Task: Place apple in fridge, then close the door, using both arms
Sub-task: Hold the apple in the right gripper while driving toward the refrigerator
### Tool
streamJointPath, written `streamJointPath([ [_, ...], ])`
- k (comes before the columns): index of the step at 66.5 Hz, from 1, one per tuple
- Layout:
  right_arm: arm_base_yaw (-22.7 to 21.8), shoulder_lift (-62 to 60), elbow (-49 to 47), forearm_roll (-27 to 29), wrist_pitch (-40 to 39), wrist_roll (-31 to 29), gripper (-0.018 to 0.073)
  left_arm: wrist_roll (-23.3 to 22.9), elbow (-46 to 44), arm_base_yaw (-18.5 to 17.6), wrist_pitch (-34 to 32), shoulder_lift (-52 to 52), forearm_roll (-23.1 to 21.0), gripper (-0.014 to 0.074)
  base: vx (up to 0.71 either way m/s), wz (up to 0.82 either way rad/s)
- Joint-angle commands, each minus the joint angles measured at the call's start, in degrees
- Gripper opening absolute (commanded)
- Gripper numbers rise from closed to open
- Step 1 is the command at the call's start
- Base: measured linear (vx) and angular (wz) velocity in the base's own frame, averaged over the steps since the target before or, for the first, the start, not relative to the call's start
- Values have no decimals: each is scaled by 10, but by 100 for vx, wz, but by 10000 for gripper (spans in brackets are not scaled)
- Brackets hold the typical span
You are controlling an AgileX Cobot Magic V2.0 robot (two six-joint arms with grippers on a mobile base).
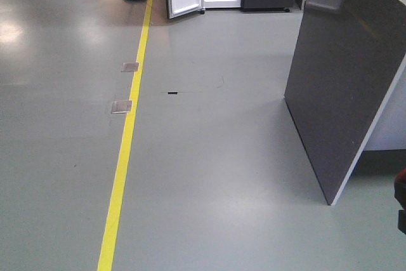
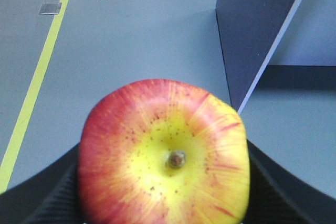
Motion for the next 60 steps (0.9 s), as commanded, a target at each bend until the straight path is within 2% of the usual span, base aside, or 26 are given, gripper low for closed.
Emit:
streamJointPath([
  [1,1,3,-17,-8,-39,-7,153,-2,11,-6,-41,-8,-3,-6,18,3],
  [60,1,3,-17,-9,-39,-7,153,-2,11,-6,-41,-8,-3,-6,19,-1],
])
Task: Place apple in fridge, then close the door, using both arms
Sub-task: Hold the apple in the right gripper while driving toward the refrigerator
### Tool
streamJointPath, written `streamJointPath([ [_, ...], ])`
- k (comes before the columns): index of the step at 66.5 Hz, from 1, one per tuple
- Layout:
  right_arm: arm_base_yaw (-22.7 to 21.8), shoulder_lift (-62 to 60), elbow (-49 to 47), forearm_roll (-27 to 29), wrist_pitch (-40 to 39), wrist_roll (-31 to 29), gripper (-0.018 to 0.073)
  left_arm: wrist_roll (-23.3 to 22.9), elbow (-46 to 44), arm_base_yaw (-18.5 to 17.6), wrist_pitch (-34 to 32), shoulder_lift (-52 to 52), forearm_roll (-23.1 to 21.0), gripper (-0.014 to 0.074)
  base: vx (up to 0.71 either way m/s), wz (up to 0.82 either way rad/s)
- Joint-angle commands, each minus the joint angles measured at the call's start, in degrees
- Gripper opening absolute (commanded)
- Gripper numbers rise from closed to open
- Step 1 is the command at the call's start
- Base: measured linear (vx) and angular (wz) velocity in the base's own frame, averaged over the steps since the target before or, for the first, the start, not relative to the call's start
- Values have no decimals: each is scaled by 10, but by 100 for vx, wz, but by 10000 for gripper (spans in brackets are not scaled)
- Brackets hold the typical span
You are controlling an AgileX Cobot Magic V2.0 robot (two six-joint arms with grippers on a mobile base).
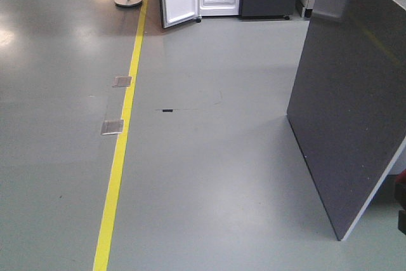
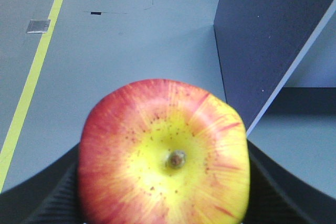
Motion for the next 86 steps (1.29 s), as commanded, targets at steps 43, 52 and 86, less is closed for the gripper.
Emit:
streamJointPath([
  [43,1,3,-17,-9,-41,-7,153,-2,11,-6,-41,-8,-3,-6,19,3],
  [52,1,3,-17,-9,-41,-7,153,-2,11,-6,-41,-8,-3,-6,17,0],
  [86,1,3,-17,-9,-41,-7,153,-2,11,-6,-41,-8,-3,-6,14,-2],
])
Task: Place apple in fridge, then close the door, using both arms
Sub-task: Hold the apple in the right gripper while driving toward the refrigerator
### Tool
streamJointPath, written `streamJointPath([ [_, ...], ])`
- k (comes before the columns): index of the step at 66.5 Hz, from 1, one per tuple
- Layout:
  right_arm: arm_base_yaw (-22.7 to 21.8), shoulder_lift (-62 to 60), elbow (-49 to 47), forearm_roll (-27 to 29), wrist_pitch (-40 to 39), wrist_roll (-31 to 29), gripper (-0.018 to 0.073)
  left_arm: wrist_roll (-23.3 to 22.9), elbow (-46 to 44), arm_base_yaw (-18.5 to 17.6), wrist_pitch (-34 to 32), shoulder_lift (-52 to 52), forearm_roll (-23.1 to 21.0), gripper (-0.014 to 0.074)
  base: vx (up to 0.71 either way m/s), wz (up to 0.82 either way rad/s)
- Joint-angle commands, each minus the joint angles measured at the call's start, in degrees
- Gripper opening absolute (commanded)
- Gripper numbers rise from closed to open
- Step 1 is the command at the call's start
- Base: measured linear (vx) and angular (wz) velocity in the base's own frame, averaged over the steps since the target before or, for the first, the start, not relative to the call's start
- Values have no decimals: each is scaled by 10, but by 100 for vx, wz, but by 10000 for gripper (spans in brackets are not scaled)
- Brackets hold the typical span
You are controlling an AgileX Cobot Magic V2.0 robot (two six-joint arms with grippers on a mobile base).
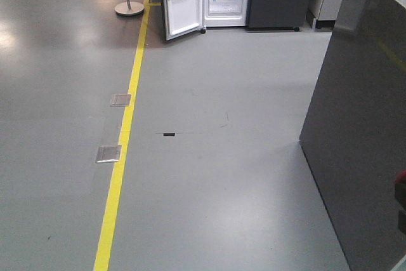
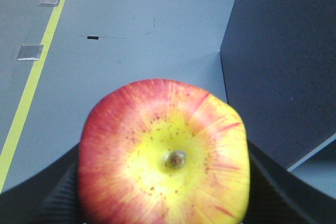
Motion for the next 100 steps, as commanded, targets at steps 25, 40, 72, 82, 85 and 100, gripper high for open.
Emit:
streamJointPath([
  [25,1,3,-17,-9,-41,-7,153,-2,11,-6,-41,-8,-3,-6,12,2],
  [40,1,3,-17,-9,-40,-7,153,-2,11,-6,-41,-8,-3,-6,14,1],
  [72,1,3,-17,-9,-41,-7,153,-2,11,-6,-41,-8,-3,-6,17,-1],
  [82,1,3,-17,-9,-41,-7,153,-2,11,-6,-41,-8,-3,-6,17,5],
  [85,1,3,-17,-9,-41,-7,153,-2,11,-6,-41,-8,-3,-6,16,8],
  [100,1,3,-17,-9,-41,-7,153,-2,11,-6,-41,-8,-3,-6,16,8],
])
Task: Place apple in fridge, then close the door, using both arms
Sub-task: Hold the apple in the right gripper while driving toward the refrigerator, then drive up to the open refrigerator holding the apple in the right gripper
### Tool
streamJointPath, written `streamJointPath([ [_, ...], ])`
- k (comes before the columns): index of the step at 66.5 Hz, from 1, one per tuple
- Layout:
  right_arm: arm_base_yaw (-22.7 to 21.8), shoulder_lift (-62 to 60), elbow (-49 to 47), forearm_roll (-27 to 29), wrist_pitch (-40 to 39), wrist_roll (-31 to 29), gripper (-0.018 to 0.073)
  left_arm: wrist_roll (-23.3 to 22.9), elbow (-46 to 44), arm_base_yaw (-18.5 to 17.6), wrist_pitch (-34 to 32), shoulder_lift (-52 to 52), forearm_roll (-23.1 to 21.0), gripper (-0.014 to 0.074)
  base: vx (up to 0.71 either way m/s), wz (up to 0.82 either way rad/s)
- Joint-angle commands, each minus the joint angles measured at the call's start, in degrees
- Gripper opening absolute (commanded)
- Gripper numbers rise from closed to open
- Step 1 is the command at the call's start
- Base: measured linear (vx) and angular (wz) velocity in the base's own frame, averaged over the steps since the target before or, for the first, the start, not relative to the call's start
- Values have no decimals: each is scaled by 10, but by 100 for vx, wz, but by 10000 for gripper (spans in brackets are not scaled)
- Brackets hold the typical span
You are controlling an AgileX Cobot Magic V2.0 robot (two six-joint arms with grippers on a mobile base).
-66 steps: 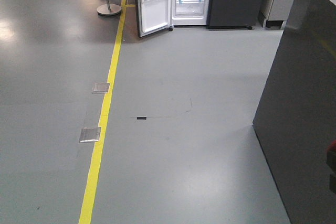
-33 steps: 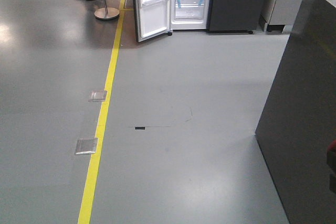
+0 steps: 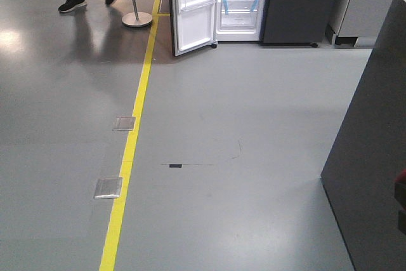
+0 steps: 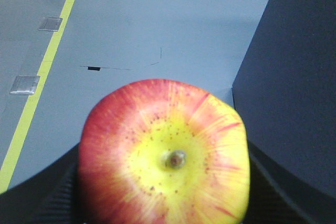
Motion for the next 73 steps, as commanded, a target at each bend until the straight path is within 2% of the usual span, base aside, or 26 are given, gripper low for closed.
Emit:
streamJointPath([
  [1,1,3,-17,-9,-41,-7,153,-2,11,-3,-41,-8,-3,-6,16,4],
  [73,1,3,-17,-9,-41,-7,153,-2,11,-3,-41,-8,-3,-6,16,-2],
])
